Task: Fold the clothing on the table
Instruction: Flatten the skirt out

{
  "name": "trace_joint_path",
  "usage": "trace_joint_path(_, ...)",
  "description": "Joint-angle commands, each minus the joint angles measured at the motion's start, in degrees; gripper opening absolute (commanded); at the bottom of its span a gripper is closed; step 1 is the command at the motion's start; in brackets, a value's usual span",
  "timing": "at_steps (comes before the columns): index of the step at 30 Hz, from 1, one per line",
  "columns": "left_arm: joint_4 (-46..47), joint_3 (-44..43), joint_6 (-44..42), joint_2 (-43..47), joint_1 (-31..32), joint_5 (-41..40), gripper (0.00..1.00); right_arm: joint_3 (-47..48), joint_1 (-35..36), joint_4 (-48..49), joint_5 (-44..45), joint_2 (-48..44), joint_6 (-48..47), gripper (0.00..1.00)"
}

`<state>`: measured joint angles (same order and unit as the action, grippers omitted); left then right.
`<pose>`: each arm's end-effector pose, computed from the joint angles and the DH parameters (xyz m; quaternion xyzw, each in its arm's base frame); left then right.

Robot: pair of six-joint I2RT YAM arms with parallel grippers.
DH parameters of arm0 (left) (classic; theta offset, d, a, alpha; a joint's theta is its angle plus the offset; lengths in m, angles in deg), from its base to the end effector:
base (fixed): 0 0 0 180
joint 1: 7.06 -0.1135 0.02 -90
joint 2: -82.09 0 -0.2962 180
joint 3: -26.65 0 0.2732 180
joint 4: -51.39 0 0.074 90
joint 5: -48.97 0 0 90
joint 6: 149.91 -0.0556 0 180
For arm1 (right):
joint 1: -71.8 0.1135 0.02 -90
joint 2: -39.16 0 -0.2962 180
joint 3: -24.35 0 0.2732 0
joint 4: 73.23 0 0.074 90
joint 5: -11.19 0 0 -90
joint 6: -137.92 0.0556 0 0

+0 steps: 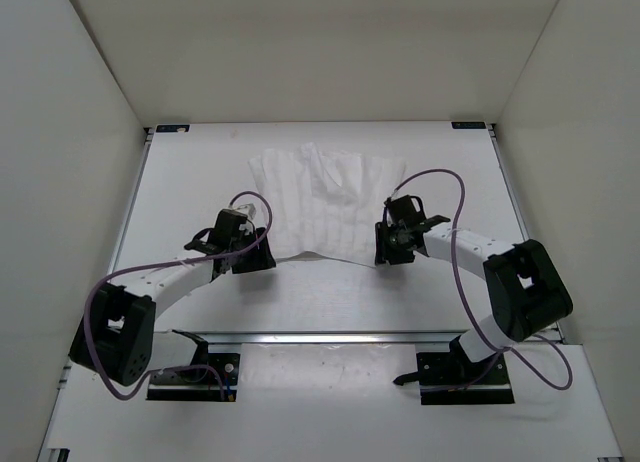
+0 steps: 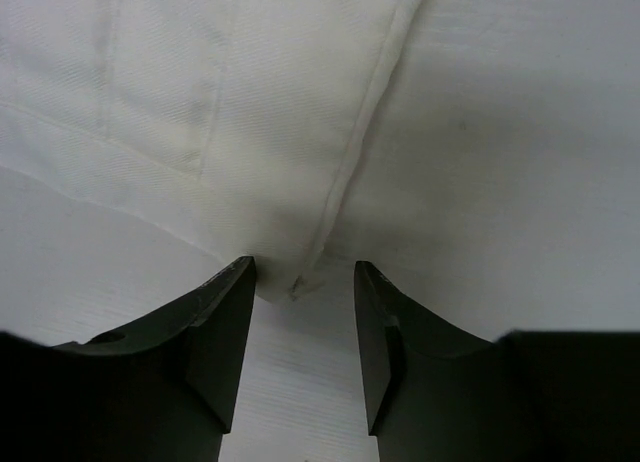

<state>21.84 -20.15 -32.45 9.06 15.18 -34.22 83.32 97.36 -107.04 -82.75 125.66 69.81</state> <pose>0.2301 -0.1012 0.1692 -0.0260 0.9539 -0.1749 0.2426 0.2747 0.1356 0.1693 -0.0395 0.9675 0.1300 0.2131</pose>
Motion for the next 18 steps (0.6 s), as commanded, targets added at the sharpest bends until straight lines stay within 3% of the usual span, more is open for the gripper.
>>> trace_joint_path(1,3.15,-0.70,0.75,-0.53,-0.18,-1.10,0.65,2.24,1.50,-0.32,3.76,1.82,1.48,0.40)
trace_joint_path(2,3.24,-0.52,0.84,-0.79,-0.53,-1.18,0.66,3.02,1.68,-0.76,3.94,2.35,1.49,0.38)
trace_joint_path(4,3.50,-0.78,1.10,-0.79,-0.53,-1.27,0.65,3.90,2.65,-1.81,6.05,3.67,1.40,0.23)
trace_joint_path(5,3.85,-0.70,1.10,-1.14,-0.44,-1.36,0.66,3.82,3.00,-2.34,5.97,4.46,0.97,0.21)
trace_joint_path(7,4.12,-0.52,1.36,-1.67,-0.62,-1.71,0.67,3.91,2.83,-1.82,5.26,5.34,1.05,0.01)
trace_joint_path(18,6.49,-6.41,3.91,-11.25,0.70,-6.72,0.70,3.37,2.83,-0.85,2.36,3.94,0.26,0.01)
